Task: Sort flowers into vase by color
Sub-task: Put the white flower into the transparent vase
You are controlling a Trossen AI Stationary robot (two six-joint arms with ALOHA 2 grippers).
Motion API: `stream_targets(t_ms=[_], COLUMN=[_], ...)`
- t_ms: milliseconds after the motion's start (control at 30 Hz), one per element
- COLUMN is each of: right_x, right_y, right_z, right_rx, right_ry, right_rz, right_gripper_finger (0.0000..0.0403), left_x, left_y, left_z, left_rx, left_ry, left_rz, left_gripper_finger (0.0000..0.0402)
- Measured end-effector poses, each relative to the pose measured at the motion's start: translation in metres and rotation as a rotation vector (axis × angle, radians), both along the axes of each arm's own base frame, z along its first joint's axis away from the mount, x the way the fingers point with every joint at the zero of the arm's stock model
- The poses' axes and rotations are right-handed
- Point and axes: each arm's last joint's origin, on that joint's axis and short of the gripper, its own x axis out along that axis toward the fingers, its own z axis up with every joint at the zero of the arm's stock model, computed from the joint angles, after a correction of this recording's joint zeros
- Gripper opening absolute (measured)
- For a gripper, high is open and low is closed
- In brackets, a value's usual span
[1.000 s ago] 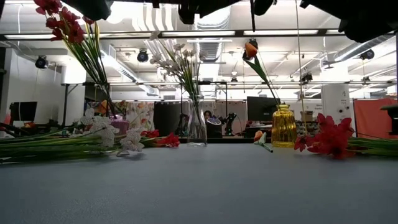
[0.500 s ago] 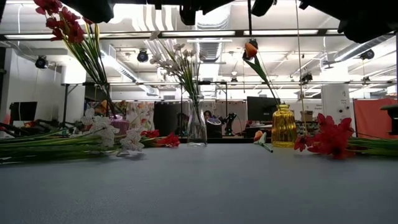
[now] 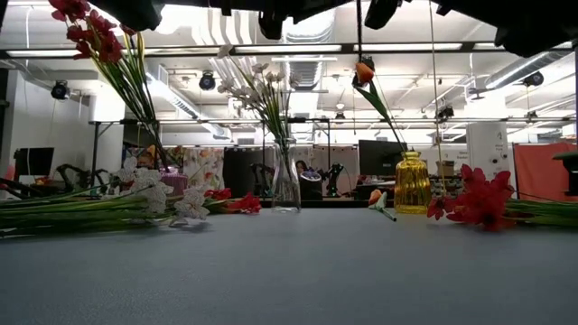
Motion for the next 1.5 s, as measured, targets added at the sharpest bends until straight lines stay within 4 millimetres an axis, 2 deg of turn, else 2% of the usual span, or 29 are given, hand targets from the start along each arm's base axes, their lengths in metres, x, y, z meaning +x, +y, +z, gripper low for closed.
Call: stream_targets(t_ms=[267, 467, 633, 900, 1067, 1367, 1500], right_x=[-0.012, -0.021, -0.018, 0.0, 0.0, 0.001, 0.0], right_y=[-0.005, -0.007, -0.008, -0.003, -0.004, -0.005, -0.005], right_z=[0.011, 0.018, 0.018, 0.039, 0.046, 0.047, 0.047], right_rx=[0.007, 0.017, 0.025, -0.036, -0.031, -0.027, -0.034], right_ry=[0.148, 0.211, 0.294, 0.327, 0.31, 0.309, 0.306], right_rz=[-0.067, -0.081, -0.138, -0.17, -0.173, -0.178, -0.18], right_gripper_finger=[0.0125, 0.0185, 0.0213, 0.0232, 0.0197, 0.0058, 0.0017], left_x=[-0.014, -0.016, -0.017, -0.017, -0.018, -0.018, -0.017], left_y=[-0.006, -0.004, -0.003, -0.002, -0.001, -0.001, -0.002], left_z=[0.009, 0.004, 0.002, 0.002, 0.001, 0.001, 0.003], left_rx=[0.025, 0.03, 0.019, 0.023, 0.032, 0.03, 0.018], left_ry=[0.101, 0.171, 0.184, 0.192, 0.199, 0.195, 0.179], left_rz=[0.114, 0.186, 0.199, 0.214, 0.251, 0.251, 0.241], left_gripper_finger=[0.0001, 0.0001, 0.0, 0.0, 0.0, 0.0002, 0.0026])
